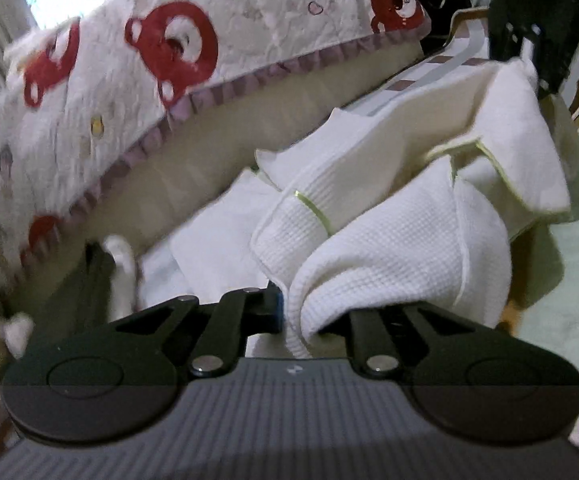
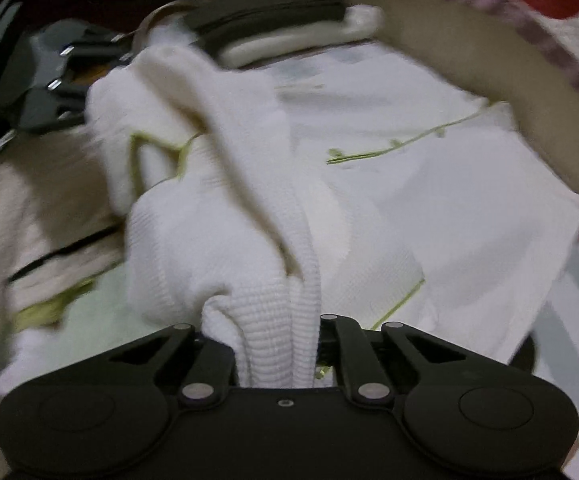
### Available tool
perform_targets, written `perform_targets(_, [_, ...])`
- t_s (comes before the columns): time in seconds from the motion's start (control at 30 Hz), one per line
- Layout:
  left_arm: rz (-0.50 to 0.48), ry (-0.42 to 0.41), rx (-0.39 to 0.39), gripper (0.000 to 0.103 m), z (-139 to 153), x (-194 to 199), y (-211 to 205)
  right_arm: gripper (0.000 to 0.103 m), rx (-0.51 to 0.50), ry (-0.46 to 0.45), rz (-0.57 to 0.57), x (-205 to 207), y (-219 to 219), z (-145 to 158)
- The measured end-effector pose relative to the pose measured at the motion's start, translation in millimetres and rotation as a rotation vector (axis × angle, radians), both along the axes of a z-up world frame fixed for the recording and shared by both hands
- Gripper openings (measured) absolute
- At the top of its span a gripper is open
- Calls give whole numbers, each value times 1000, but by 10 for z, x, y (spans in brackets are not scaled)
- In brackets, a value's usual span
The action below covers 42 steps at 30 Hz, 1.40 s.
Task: Fold clothes
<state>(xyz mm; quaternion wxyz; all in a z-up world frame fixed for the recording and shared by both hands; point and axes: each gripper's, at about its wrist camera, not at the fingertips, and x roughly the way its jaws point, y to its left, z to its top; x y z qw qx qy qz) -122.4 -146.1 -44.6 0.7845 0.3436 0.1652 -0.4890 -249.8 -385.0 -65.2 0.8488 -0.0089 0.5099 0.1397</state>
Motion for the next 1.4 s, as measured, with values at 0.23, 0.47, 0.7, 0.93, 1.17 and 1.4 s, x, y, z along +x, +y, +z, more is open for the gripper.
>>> perform_targets(0.23, [-5, 29, -45, 12, -28, -137, 299, 11, 48, 97, -97, -95, 185, -10])
perform_targets(0.47, [32, -18, -103, 12, 107, 159, 167, 10, 27, -4, -331, 111, -49, 414])
perform_targets(0.7, [74, 43, -116, 11, 207, 716, -120, 10, -39, -4, -338, 503, -224, 673])
perform_targets(0.93, [21, 55, -63, 12, 37, 622, -43, 10, -1, 103, -241, 631, -97, 402])
perform_targets(1.17, [-25, 11, -3, 12, -179, 587, -177, 10, 92, 253, -84, 812, -363, 42])
perform_targets(1.4, [-28, 251, 65, 13, -97, 1680, -904, 10, 211, 361, 3, 1451, -1110, -98])
